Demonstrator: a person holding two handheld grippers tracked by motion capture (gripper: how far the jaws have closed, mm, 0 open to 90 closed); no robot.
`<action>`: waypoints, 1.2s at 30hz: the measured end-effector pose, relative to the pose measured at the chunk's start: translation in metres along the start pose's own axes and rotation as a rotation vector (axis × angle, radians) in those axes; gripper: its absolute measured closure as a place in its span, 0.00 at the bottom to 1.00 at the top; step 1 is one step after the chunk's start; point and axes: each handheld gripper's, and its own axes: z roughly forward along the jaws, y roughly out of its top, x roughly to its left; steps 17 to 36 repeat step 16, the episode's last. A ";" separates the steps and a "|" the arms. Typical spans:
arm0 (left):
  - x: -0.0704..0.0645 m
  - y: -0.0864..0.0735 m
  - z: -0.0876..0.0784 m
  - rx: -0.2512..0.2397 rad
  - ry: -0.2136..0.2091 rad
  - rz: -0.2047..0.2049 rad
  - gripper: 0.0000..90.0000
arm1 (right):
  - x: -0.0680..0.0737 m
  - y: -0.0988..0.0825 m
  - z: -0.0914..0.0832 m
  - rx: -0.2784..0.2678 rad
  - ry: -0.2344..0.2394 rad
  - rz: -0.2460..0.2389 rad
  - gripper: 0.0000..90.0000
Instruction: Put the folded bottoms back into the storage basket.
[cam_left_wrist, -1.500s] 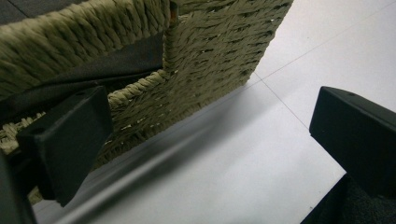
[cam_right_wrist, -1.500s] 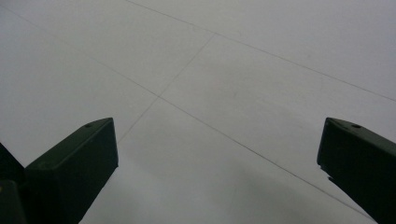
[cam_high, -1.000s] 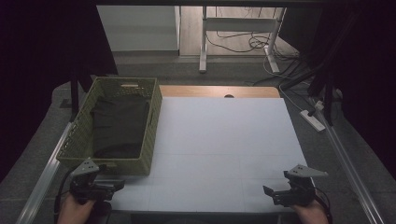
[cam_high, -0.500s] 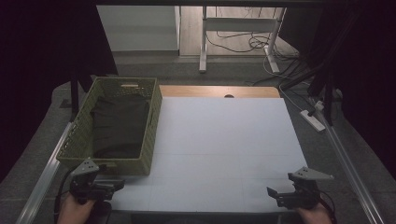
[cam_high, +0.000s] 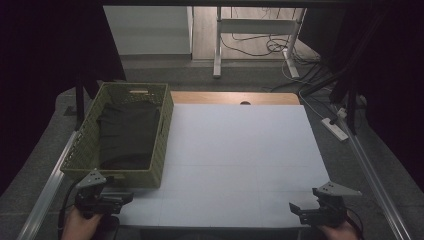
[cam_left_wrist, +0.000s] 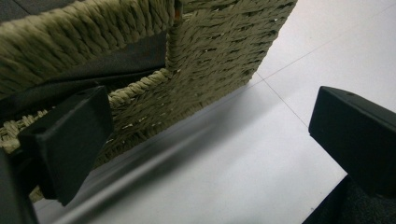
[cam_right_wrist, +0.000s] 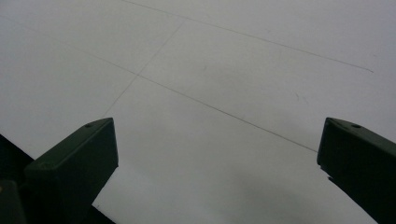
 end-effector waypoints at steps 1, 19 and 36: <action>0.000 0.000 0.000 0.000 0.000 0.000 0.01 | 0.000 -0.001 -0.001 0.000 -0.001 0.002 0.00; 0.001 0.000 0.000 -0.004 0.001 -0.008 0.01 | -0.002 -0.004 -0.003 0.015 -0.008 0.014 0.00; 0.001 0.000 0.000 -0.004 0.001 -0.008 0.01 | -0.002 -0.004 -0.003 0.015 -0.008 0.014 0.00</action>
